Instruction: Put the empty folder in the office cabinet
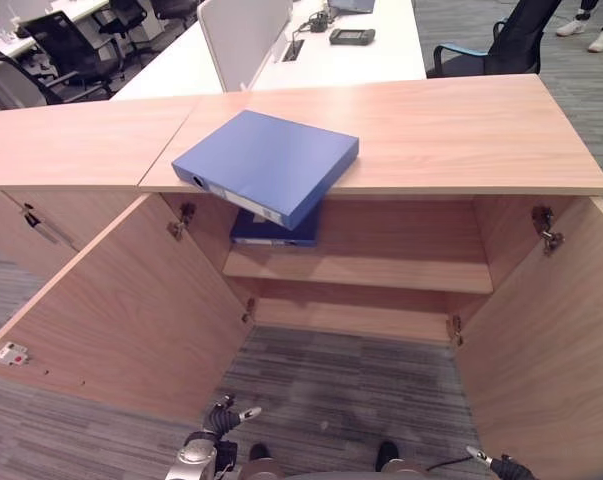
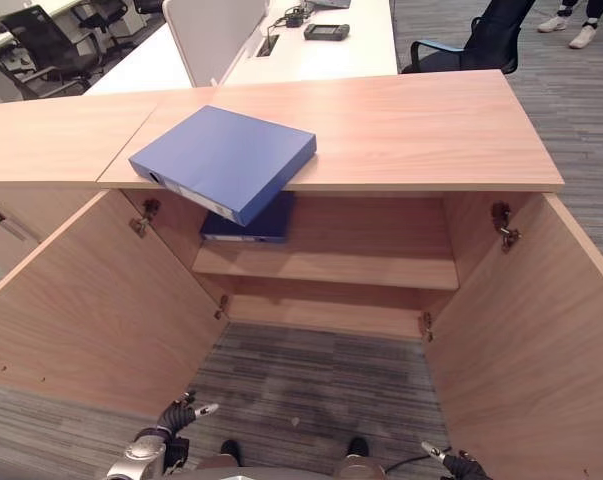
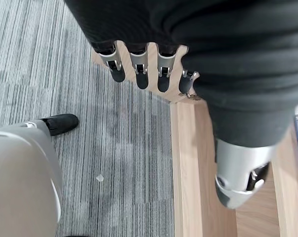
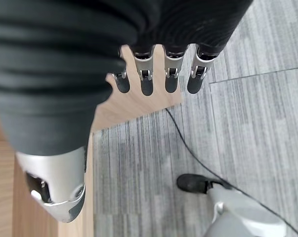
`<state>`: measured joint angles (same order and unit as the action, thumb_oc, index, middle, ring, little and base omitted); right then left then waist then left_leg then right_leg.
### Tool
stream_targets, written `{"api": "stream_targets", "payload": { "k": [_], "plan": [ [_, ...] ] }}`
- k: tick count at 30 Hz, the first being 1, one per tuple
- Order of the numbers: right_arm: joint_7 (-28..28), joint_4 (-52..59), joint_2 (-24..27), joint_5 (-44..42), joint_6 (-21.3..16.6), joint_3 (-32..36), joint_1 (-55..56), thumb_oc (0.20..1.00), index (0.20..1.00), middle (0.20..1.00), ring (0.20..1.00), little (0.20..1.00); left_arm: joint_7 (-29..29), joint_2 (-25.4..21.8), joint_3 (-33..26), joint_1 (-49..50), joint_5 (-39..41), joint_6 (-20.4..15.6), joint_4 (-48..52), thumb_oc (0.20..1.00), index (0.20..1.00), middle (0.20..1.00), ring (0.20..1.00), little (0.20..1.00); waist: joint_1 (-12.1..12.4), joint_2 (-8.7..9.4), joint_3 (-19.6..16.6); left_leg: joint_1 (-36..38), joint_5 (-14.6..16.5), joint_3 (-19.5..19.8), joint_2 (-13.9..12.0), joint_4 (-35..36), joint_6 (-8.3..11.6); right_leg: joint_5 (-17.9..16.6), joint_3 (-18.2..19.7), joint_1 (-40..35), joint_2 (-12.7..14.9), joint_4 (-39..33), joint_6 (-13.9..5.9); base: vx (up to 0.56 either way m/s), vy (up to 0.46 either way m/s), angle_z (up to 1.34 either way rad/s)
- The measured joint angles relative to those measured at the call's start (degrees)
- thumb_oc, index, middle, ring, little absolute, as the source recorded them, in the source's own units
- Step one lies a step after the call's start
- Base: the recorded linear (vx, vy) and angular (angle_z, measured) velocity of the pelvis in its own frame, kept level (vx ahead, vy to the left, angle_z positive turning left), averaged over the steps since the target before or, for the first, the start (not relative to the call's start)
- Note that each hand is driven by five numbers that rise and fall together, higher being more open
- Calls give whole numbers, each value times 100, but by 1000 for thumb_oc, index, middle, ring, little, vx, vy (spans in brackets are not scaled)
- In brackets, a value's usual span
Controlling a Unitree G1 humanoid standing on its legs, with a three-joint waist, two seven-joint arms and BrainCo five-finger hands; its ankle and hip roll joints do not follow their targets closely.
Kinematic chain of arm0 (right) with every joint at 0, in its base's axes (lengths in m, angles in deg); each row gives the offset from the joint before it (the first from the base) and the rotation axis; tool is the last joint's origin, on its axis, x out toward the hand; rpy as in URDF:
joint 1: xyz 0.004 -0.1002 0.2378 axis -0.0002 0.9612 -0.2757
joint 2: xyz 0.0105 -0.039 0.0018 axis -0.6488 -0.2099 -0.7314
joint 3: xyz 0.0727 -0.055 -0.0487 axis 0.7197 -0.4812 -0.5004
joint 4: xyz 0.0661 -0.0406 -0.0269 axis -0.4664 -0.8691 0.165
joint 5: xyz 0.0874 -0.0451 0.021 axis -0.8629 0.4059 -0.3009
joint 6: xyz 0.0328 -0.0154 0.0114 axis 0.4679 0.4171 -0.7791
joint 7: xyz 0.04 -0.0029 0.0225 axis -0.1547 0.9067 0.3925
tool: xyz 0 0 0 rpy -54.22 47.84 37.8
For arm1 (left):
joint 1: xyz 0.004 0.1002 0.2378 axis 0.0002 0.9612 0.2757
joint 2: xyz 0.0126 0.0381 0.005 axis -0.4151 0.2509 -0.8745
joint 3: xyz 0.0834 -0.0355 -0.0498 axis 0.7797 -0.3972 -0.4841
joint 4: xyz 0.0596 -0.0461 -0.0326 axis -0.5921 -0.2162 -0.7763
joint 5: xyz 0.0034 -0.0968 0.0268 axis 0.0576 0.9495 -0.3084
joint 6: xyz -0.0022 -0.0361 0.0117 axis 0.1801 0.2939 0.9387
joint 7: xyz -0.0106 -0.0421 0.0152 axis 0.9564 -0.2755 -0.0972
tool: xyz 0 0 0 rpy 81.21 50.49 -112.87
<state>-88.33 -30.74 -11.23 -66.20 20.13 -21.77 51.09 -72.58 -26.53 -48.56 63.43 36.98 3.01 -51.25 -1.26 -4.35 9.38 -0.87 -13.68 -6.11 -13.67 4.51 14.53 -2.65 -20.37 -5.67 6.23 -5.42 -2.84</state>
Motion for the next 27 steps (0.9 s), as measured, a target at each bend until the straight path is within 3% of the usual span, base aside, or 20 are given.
{"api": "stream_targets", "payload": {
  "k": [1,3,7,10,14,17,19,21,22,24,25,27],
  "plan": [
    [-8,-4,-3,0,-1,7,-21,1000,1000,1000,1000,1000,-3,-2,-3,-22,1,-1,-55,1000,1000,1000,1000,1000,78,-6,-1,-62,59,25,37,-14,-14,-5,58,18,3,0,-56,113,119,-19],
    [-9,-8,-30,1,-18,27,-39,1000,1000,1000,1000,1000,-33,-41,-8,-16,2,5,-100,1000,1000,1000,1000,1000,175,-66,-24,52,570,34,82,-33,-496,-49,155,55,39,0,-276,155,158,-20],
    [7,-24,-418,7,-9,49,-152,1000,1000,1000,1000,1000,-58,-336,-59,-24,-1,-3,-119,1000,1000,1000,1000,1000,233,418,74,278,756,-88,565,-23,-735,-113,352,-111,467,24,-429,170,201,-8],
    [22,-21,-614,9,3,41,-231,1000,1000,1000,1000,1000,-48,-547,-62,-51,-14,-9,-87,1000,1000,1000,1000,1000,349,541,35,525,929,-350,808,30,-882,-169,612,-116,717,153,-531,82,260,-33],
    [42,-1,-675,13,1,29,-294,1000,1000,1000,1000,1000,-43,-633,-57,-87,-24,-22,11,1000,1000,1000,1000,1000,359,567,23,536,1027,-467,893,17,-1027,-159,792,159,873,611,-552,41,243,-17],
    [66,-11,-738,11,15,23,-291,1000,1000,1000,1000,1000,19,-680,-51,-235,-39,-22,-2,1000,1000,1000,1000,1000,343,659,68,667,1096,-525,1007,118,-1171,-215,894,584,1097,1533,-580,50,241,-13],
    [89,-52,-812,11,14,15,-186,1000,1000,1000,1000,1000,49,-729,-53,-232,-38,-19,-64,1000,1000,1000,1000,1000,367,786,110,770,1192,-619,1154,0,-1318,-363,931,776,1184,2006,-725,41,273,-23],
    [113,-21,-768,13,29,-28,-250,1000,1000,1000,1000,1000,69,-656,-27,-196,-39,14,-93,1000,1000,1000,1000,1000,328,473,277,842,1239,-620,1011,8,-1445,-746,761,1182,1269,2683,-1036,135,150,-12],
    [141,-20,-792,13,52,-100,-182,1000,1000,1000,1000,1000,63,-656,-35,-171,-39,14,-95,1000,1000,1000,1000,1000,319,430,263,902,1260,-593,996,72,-1504,-586,729,1218,1201,2642,-1139,176,93,-10],
    [146,-4,-806,12,49,-189,-189,1000,1000,1000,1000,1000,64,-696,-68,-36,-39,23,-96,1000,1000,1000,1000,1000,296,438,244,941,1211,-586,1047,122,-1579,-270,786,1174,1046,2314,-1117,119,0,-3],
    [143,-19,-795,11,42,-186,-167,1000,1000,1000,1000,1000,67,-702,-69,49,-46,28,-128,1000,1000,1000,1000,1000,226,443,235,951,1211,-568,1061,123,-1578,-199,780,1015,859,1544,-1037,83,-20,9],
    [142,-11,-804,14,49,-193,-136,1000,1000,1000,1000,1000,65,-701,-74,107,-69,25,-107,1000,1000,1000,1000,1000,166,529,194,934,1184,-500,1140,124,-1568,-228,723,731,829,799,-1032,56,3,30]
  ]
}}
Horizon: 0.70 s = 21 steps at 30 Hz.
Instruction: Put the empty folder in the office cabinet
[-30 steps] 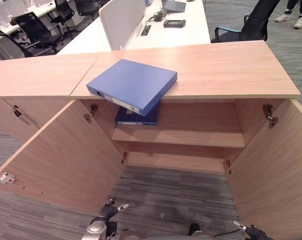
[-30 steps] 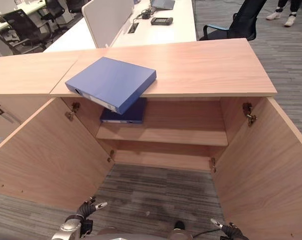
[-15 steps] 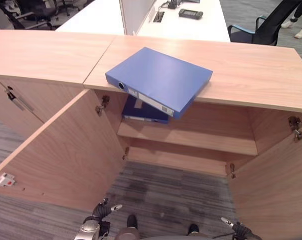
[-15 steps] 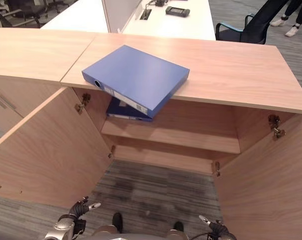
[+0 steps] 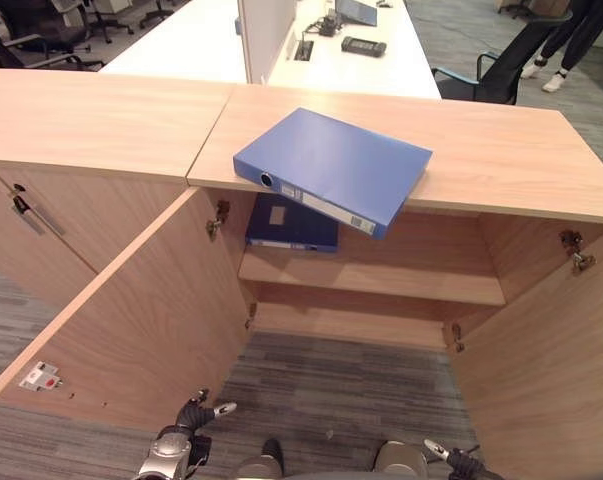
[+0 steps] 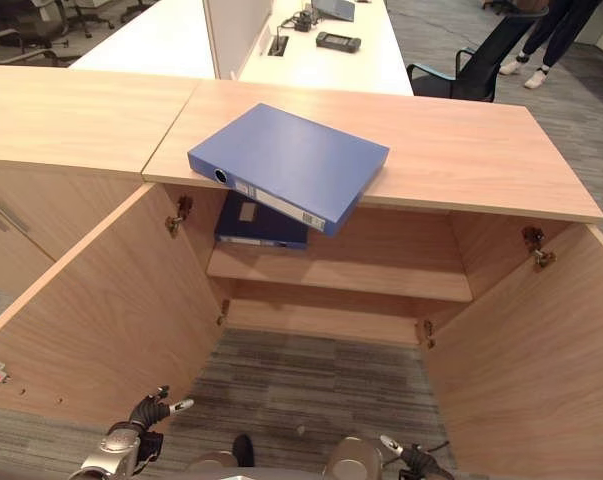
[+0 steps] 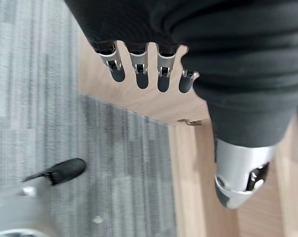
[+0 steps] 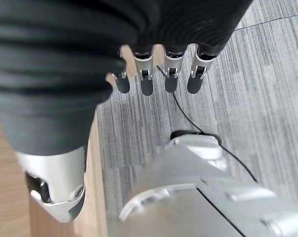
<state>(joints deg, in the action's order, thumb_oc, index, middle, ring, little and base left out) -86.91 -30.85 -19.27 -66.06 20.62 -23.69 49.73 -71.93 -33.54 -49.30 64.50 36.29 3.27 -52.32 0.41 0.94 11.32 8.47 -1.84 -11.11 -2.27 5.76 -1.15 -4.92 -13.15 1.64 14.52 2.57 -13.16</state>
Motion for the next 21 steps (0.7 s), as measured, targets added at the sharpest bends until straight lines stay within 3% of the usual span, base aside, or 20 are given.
{"api": "stream_targets", "payload": {
  "k": [1,2,4,6,11,15,21],
  "plan": [
    [3,-2,-9,1,2,-10,88,1000,1000,1000,1000,1000,6,-2,2,75,-5,-5,43,1000,1000,1000,1000,1000,10,95,-72,24,47,58,99,0,89,23,58,-82,28,-22,18,52,-37,35],
    [5,-4,-18,2,-1,-8,168,1000,1000,1000,1000,1000,3,-5,-2,149,-5,-6,76,1000,1000,1000,1000,1000,12,180,-159,55,67,105,160,-1,162,-95,236,-189,-2,-142,309,52,-84,19],
    [-1,12,124,10,-10,7,247,1000,1000,1000,1000,1000,10,146,-1,387,-7,-10,234,1000,1000,1000,1000,1000,31,-44,-328,85,51,111,-53,-3,357,-159,133,-359,-246,-525,500,39,-74,3],
    [-4,21,212,15,-12,9,232,1000,1000,1000,1000,1000,10,227,0,418,-10,-9,234,1000,1000,1000,1000,1000,47,-179,-407,85,52,116,-160,-20,419,-321,93,-484,-393,-761,589,12,-45,-2],
    [-3,112,296,43,-48,8,171,1000,1000,1000,1000,1000,8,263,-2,276,-39,-21,238,1000,1000,1000,1000,1000,26,-286,-471,78,60,107,-293,-53,548,-313,52,-487,-518,-764,649,6,-60,-1],
    [-3,103,289,43,-45,8,270,1000,1000,1000,1000,1000,7,265,17,284,-59,-29,363,1000,1000,1000,1000,1000,-2,-191,-547,54,105,93,-306,-2,589,-220,57,-483,-514,-795,648,10,-69,-2],
    [-2,73,298,48,-34,7,445,1000,1000,1000,1000,1000,2,264,45,304,-62,-27,525,1000,1000,1000,1000,1000,-32,-379,-602,32,88,121,-312,-2,571,-220,25,-480,-510,-799,651,-7,-64,2]
  ]
}}
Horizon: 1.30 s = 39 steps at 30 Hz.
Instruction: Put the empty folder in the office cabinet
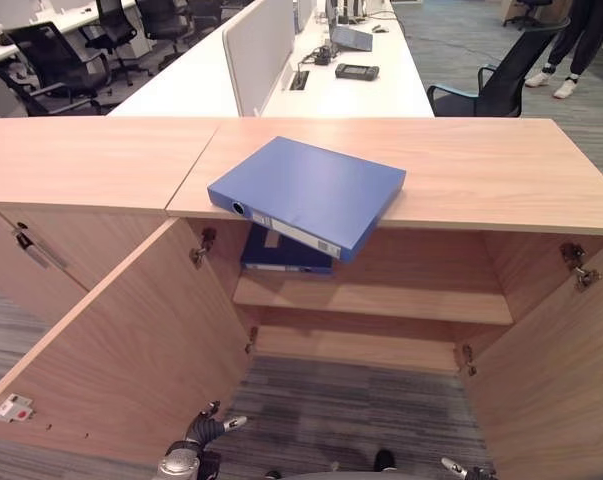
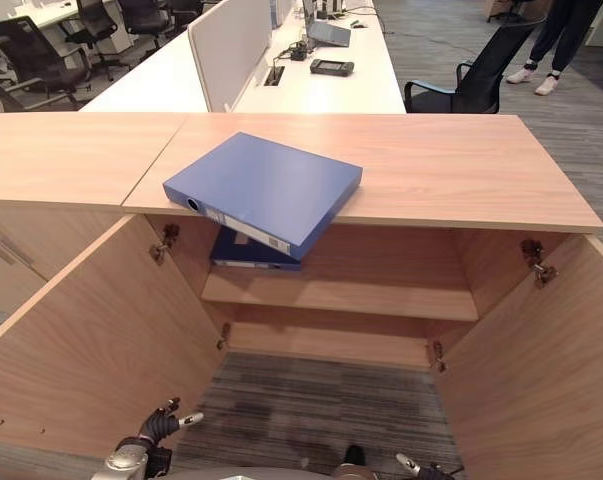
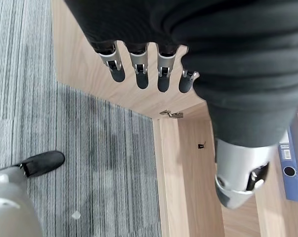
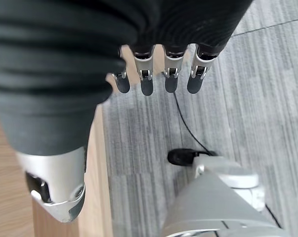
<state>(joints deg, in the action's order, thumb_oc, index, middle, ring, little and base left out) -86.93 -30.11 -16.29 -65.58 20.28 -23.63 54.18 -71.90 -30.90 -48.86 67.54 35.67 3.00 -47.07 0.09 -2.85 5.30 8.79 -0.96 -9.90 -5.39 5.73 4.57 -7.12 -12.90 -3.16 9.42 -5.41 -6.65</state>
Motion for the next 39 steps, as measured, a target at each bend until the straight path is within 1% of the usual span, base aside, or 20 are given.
{"api": "stream_targets", "payload": {
  "k": [6,7,9,12,14,16,17,18,19,20,21,23,25,27,29,33,35,36,37,39],
  "plan": [
    [-1,1,46,14,0,0,-29,1000,1000,1000,1000,1000,-65,-6,1,28,-6,-5,534,1000,1000,1000,1000,1000,14,-166,30,-3,-9,-13,-5,-1,17,1,-19,10,-9,0,1,0,-60,0],
    [-3,2,60,95,0,-1,-46,1000,1000,1000,1000,1000,-150,-16,-9,26,-20,-28,769,1000,1000,1000,1000,1000,31,-187,28,3,-14,-20,-13,-2,23,-14,-21,11,-19,0,-23,23,-73,-1],
    [-6,11,64,176,-6,0,-51,1000,1000,1000,1000,1000,-241,-118,-22,90,-255,22,1331,1000,1000,1000,1000,1000,56,-159,46,21,-20,-48,-36,-1,36,-13,-19,17,-41,0,-21,24,-51,-2],
    [-38,48,88,178,-22,13,-127,1000,1000,1000,1000,1000,-507,-457,-47,122,-845,38,2414,1000,1000,1000,1000,1000,87,-152,51,7,-19,-57,-80,-1,50,-8,-22,1,-71,-2,-13,17,-55,-2],
    [-157,85,87,179,-69,69,-137,1000,1000,1000,1000,1000,-804,-871,-55,124,-1535,-2,3339,1000,1000,1000,1000,1000,108,-77,107,-1,-27,-39,-105,0,65,-4,-32,-1,-99,-2,-8,13,-25,3],
    [-278,153,99,185,-141,125,-50,1000,1000,1000,1000,1000,-1134,-1157,-78,18,-2162,-31,3737,1000,1000,1000,1000,1000,125,-61,110,0,-27,-30,-110,-1,74,5,-40,-4,-105,-2,5,22,-34,3],
    [-317,163,90,209,-164,112,-45,1000,1000,1000,1000,1000,-1355,-1306,-75,-8,-2636,-9,3904,1000,1000,1000,1000,1000,96,-51,113,30,-27,-32,-111,-2,78,5,-41,-2,-110,-1,6,0,0,0],
    [-343,162,81,226,-178,108,-43,1000,1000,1000,1000,1000,-1509,-1394,-94,-40,-2875,-11,3977,1000,1000,1000,1000,1000,104,-53,114,24,-26,-33,-111,-1,79,6,-45,0,-112,-1,6,31,-24,-3],
    [-350,157,75,235,-205,39,-20,1000,1000,1000,1000,1000,-1797,-1492,-128,-180,-3422,52,3968,1000,1000,1000,1000,1000,82,-67,105,46,-30,-39,-108,-6,81,4,-37,-4,-112,-2,7,46,-27,-5],
    [-350,156,50,239,-208,-23,-11,1000,1000,1000,1000,1000,-2080,-1698,-135,-488,-3962,105,3969,1000,1000,1000,1000,1000,66,-68,104,56,-34,-52,-110,-11,86,4,-37,-9,-116,-2,7,59,-34,-4],
    [-351,147,43,239,-212,-43,-9,1000,1000,1000,1000,1000,-2162,-1728,-142,-609,-4087,128,3968,1000,1000,1000,1000,1000,46,-71,100,63,-34,-58,-110,-15,86,4,-32,-13,-116,-2,7,72,-38,-4],
    [-340,142,-4,253,-211,-266,-14,1000,1000,1000,1000,1000,-2505,-2055,-19,-1371,-4819,312,3964,1000,1000,1000,1000,1000,10,-51,94,152,-31,-77,-127,-2,98,5,-17,-83,-140,-2,6,42,-24,-7],
    [-340,148,-13,303,-212,-265,-38,1000,1000,1000,1000,1000,-2668,-2055,-20,-1591,-4924,330,3965,1000,1000,1000,1000,1000,-30,-57,63,162,-8,-91,-131,0,124,8,13,-111,-147,-2,7,32,-16,-9],
    [-342,140,-26,383,-213,-267,-37,1000,1000,1000,1000,1000,-2734,-2109,27,-1666,-5143,410,3961,1000,1000,1000,1000,1000,-106,-39,31,185,-4,-95,-139,0,129,10,37,-91,-163,-2,12,14,-6,-3],
    [-342,141,-32,400,-215,-267,-20,1000,1000,1000,1000,1000,-2815,-2181,85,-1725,-5306,481,3940,1000,1000,1000,1000,1000,-123,-9,6,192,-5,-110,-163,-1,131,9,47,-90,-188,-2,12,10,0,-3],
    [-352,140,-35,401,-222,-265,70,1000,1000,1000,1000,1000,-2865,-2494,473,-2002,-5534,576,3907,1000,1000,1000,1000,1000,-133,56,-39,192,-19,-172,-190,-1,151,8,113,-64,-220,-2,15,4,-1,-5],
    [-348,136,-37,401,-221,-266,89,1000,1000,1000,1000,1000,-2867,-2539,525,-2069,-5629,566,3907,1000,1000,1000,1000,1000,-143,44,-49,199,-18,-185,-189,0,151,6,120,-66,-217,-2,13,2,3,-2],
    [-347,139,-37,401,-223,-263,89,1000,1000,1000,1000,1000,-2869,-2584,627,-2118,-5631,578,3901,1000,1000,1000,1000,1000,-145,38,-57,203,-18,-195,-188,-1,151,6,119,-65,-219,-1,13,0,0,0],
    [-346,121,-37,401,-221,-266,128,1000,1000,1000,1000,1000,-2865,-2665,911,-2332,-5681,568,3740,1000,1000,1000,1000,1000,-146,20,-72,200,-19,-203,-188,-1,152,5,123,-60,-219,-1,13,-10,10,-5],
    [-344,102,-37,401,-222,-265,127,1000,1000,1000,1000,1000,-2858,-2674,1073,-2436,-5782,574,3618,1000,1000,1000,1000,1000,-188,-10,-91,190,-19,-226,-187,-1,151,-3,138,-35,-219,-1,16,-6,6,-4]
  ]
}}
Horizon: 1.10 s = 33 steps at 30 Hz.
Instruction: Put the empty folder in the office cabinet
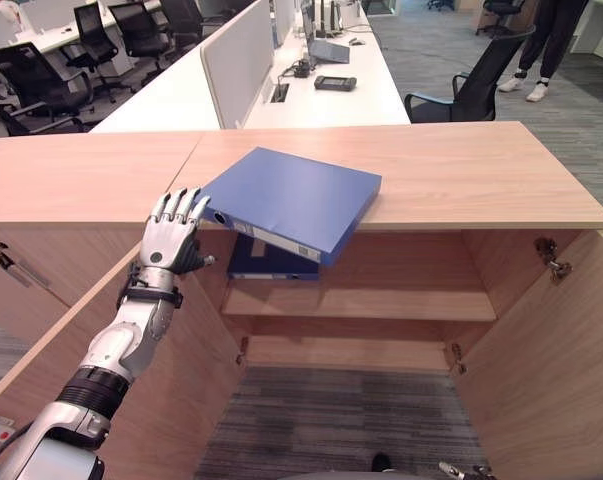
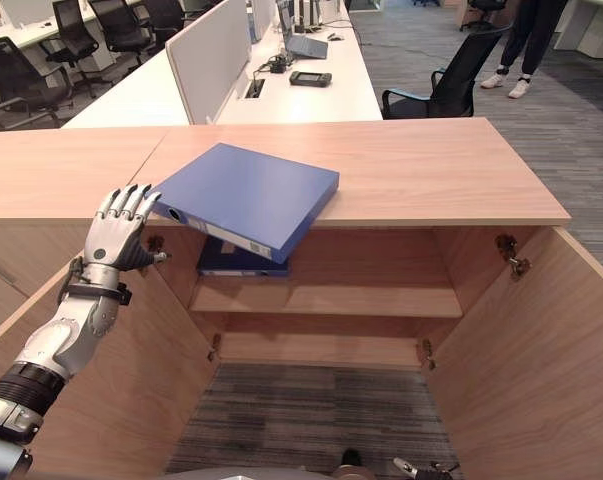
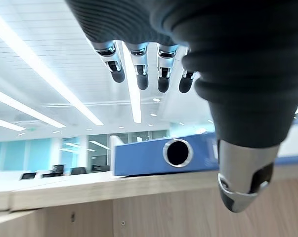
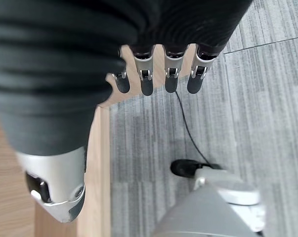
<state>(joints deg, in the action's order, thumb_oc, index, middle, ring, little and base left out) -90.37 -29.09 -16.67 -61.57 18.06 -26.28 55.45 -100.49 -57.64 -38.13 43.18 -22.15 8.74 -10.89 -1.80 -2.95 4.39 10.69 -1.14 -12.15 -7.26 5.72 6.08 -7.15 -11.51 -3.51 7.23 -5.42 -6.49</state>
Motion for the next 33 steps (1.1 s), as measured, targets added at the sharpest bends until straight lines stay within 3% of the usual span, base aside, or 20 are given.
{"api": "stream_targets", "payload": {
  "k": [8,22,33],
  "plan": [
    [-2,-102,25,0,0,0,-65,1000,1000,1000,1000,1000,90,30,527,-169,-66,-51,-345,1000,1000,1000,1000,1000,-146,-102,-24,-12,4,-152,-1,0,6,-34,140,108,-20,0,4,-5,4,-8],
    [-49,-170,87,0,10,16,-69,1000,1000,1000,1000,1000,172,321,896,-743,-62,-49,-551,1000,1000,1000,1000,1000,-240,-262,78,-44,7,-162,0,0,9,-39,163,151,-21,0,1,-1,0,-1],
    [-57,-175,99,-4,12,31,-156,1000,1000,1000,1000,1000,221,549,965,-937,-60,-107,-540,1000,1000,1000,1000,1000,-374,-220,107,-30,21,-177,-3,-1,20,-36,184,157,-30,0,4,5,-2,0]
  ]
}}
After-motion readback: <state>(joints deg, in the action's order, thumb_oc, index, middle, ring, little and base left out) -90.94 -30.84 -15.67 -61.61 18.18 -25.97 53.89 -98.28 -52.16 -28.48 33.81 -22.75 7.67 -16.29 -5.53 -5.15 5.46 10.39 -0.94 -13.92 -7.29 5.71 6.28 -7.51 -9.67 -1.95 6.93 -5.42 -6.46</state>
